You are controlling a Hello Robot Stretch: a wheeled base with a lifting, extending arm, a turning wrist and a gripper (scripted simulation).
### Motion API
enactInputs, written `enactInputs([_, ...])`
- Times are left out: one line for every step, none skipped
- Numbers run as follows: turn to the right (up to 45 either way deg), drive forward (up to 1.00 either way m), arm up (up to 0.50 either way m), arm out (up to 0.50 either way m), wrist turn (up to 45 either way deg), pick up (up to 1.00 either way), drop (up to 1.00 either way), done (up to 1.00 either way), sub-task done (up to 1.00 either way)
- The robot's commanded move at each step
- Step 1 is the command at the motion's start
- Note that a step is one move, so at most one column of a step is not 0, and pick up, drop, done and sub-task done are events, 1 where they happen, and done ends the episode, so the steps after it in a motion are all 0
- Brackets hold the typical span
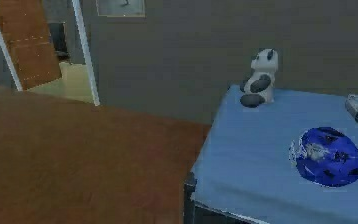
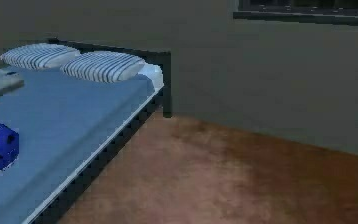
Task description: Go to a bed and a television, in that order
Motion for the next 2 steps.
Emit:
enactInputs([45.0,0.0,0.0,0.0,0.0,0.0,0.0,0.0,0.0])
enactInputs([0.0,0.0,0.0,0.0,0.0,0.0,0.0,0.0,1.0])
